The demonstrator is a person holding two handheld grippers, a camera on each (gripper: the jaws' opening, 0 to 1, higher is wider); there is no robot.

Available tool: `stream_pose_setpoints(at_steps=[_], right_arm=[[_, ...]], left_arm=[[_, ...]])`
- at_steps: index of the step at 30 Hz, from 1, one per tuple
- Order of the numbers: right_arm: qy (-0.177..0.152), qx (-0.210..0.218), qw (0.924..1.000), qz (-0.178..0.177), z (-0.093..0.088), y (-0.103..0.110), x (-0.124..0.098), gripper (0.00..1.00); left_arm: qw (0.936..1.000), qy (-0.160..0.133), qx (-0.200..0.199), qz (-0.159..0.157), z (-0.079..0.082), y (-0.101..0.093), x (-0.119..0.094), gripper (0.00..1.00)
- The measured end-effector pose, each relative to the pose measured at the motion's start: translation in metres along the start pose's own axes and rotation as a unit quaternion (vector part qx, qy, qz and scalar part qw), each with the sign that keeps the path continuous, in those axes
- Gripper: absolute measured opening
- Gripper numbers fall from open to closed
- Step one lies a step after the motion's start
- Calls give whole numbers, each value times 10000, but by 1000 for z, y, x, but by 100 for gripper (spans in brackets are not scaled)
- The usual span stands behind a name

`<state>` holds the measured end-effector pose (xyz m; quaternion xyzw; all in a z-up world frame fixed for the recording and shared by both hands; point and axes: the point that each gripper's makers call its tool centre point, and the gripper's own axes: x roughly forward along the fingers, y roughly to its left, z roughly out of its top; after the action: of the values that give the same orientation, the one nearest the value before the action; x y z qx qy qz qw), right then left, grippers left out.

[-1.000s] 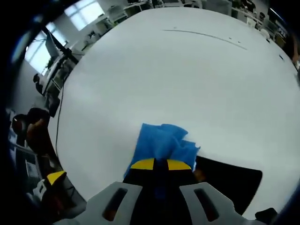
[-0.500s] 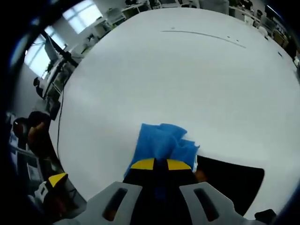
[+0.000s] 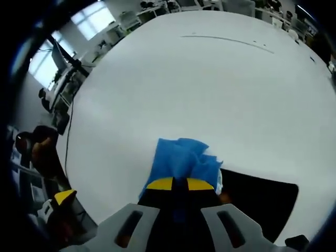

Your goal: Wipe the mirror surface with the cleaning cloth until all visible marks leave the cleaned area.

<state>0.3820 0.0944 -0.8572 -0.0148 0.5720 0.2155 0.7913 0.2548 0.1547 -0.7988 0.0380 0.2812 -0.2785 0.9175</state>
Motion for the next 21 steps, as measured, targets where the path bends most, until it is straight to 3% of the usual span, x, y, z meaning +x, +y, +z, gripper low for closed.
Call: stream_pose_setpoints(at_steps=[21], right_arm=[[99, -161, 9998, 44, -22, 12, -11, 2]], left_arm=[[10000, -48, -13, 83, 2, 3, -2, 99]])
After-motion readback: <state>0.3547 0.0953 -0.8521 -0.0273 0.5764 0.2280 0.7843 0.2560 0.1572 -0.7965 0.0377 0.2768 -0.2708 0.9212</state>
